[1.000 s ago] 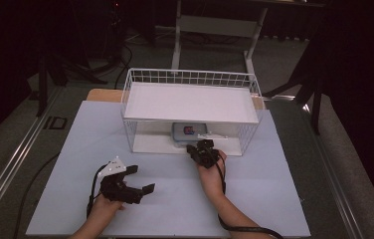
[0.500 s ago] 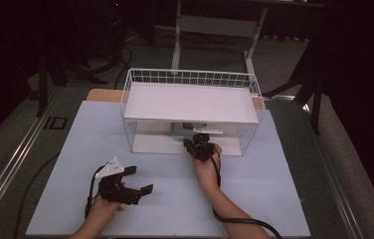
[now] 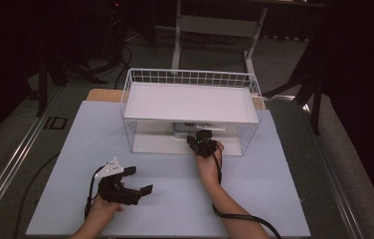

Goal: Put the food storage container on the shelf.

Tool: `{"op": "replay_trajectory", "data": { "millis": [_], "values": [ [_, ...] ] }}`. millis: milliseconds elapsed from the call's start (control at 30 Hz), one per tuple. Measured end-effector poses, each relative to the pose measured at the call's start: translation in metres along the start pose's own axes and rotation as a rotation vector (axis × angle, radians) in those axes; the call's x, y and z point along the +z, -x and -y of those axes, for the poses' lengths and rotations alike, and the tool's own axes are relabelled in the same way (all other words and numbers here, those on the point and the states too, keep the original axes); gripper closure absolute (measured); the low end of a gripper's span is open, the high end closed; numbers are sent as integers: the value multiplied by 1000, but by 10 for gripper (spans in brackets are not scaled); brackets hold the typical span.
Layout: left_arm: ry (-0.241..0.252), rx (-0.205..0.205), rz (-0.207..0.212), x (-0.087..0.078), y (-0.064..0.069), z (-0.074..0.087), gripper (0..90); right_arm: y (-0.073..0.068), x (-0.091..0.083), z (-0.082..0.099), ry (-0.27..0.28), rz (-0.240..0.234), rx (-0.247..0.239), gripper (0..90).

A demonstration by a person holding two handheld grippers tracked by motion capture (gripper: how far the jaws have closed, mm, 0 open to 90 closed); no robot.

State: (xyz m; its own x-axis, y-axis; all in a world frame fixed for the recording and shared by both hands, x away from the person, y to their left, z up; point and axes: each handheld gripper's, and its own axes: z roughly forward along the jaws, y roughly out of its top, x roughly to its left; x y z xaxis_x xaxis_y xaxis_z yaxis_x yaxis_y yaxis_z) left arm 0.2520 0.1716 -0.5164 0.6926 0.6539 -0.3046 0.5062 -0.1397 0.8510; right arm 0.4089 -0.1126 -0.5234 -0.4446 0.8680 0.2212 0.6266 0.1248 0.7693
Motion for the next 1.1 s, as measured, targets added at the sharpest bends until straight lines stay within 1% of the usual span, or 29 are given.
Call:
{"op": "replay_trajectory", "data": {
  "millis": [133, 233, 367, 400, 500, 633, 733, 767, 800, 833, 933, 967, 1000, 1033, 1100],
  "values": [
    [4, 8, 2, 1, 1, 0, 13, 1, 0, -1, -9, -3, -5, 899],
    [1, 10, 4, 1, 1, 0, 13, 1, -1, -2, -13, 6, -21, 898],
    [-2, 10, 6, 3, 2, 0, 14, 5, -1, -1, -11, 3, -10, 892],
    [-7, 12, 5, 3, 2, 0, 13, 5, -1, -1, -11, 2, -15, 885],
    [-8, 14, 4, 3, 2, 0, 14, 1, -1, -1, -11, 6, -52, 866],
    [-2, 15, 3, 2, 2, 0, 14, -4, -3, 1, -11, -1, -54, 859],
    [0, 18, 0, 1, 2, -1, 14, -7, -7, 3, -7, -10, -67, 842],
    [7, 27, -6, 0, 2, -1, 14, -7, -9, 5, 4, -16, -82, 833],
    [8, 29, -7, -1, 3, -1, 13, -9, -16, 9, 12, -39, -79, 800],
    [13, 28, -6, -2, 4, -1, 13, -11, -19, 11, 13, -45, -85, 787],
    [21, 40, 0, -4, 7, -3, 13, -16, -32, 17, 29, -66, -106, 673],
    [21, 40, 0, -4, 7, -3, 14, -17, -36, 19, 33, -72, -112, 618],
    [29, 51, 5, -4, 9, -5, 14, -18, -40, 21, 39, -83, -116, 562],
    [34, 56, 10, -4, 10, -6, 14, -19, -44, 23, 47, -95, -120, 522],
    [49, 64, 25, -4, 13, -8, 14, -22, -52, 26, 62, -124, -129, 404]
  ]
}}
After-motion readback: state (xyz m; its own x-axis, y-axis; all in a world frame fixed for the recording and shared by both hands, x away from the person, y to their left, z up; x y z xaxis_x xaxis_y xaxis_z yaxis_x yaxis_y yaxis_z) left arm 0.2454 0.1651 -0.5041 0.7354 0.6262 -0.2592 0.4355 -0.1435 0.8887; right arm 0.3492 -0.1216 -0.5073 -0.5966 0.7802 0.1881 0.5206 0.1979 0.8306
